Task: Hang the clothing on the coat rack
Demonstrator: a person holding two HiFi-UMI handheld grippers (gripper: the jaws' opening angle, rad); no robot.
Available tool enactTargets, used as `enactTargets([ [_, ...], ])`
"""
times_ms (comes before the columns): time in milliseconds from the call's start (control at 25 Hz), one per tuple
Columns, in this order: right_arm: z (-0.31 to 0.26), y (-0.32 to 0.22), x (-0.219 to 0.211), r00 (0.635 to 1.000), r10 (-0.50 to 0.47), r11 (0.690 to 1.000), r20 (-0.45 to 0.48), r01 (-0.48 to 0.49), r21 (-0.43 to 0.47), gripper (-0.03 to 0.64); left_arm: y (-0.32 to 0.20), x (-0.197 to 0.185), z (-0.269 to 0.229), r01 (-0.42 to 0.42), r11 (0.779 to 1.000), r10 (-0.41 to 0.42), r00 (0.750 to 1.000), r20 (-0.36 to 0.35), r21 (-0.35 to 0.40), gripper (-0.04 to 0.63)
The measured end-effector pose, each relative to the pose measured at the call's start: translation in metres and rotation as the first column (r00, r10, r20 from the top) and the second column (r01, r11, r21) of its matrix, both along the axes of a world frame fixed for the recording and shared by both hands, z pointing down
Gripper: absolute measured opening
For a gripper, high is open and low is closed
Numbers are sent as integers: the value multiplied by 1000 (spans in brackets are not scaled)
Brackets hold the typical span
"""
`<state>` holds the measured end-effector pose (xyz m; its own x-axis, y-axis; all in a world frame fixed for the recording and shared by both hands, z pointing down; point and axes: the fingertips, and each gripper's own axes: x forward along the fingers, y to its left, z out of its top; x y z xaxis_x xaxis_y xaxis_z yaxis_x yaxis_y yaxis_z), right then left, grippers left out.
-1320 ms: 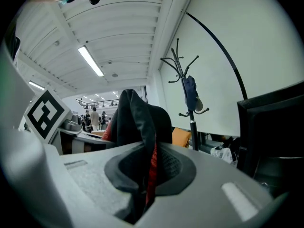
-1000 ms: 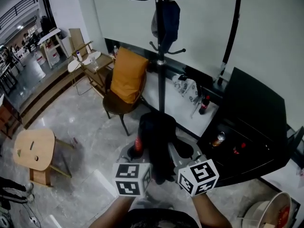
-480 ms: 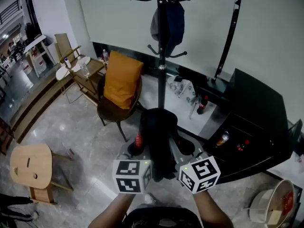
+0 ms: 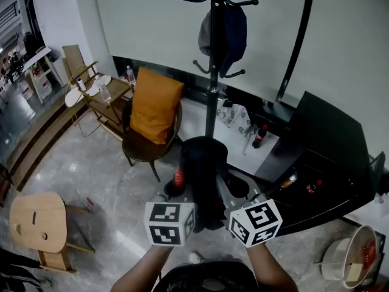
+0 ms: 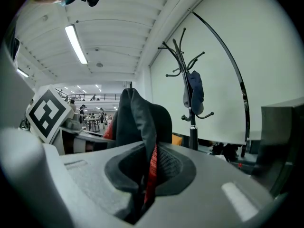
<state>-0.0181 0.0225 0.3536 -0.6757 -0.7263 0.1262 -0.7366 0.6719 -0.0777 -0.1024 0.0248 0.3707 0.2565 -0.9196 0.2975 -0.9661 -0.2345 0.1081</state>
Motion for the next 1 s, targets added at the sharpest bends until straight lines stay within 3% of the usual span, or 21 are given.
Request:
enactTargets([
  [440,2,-28,-5,1000,-1,1000,16,1,12,31,-29,-8,3,8,1000,-8,1000,18,9,25],
  [1000,9,-109,14,998,-51,999,30,51,2,31,-105,11,10,50,999,-50,998,42,-6,26],
])
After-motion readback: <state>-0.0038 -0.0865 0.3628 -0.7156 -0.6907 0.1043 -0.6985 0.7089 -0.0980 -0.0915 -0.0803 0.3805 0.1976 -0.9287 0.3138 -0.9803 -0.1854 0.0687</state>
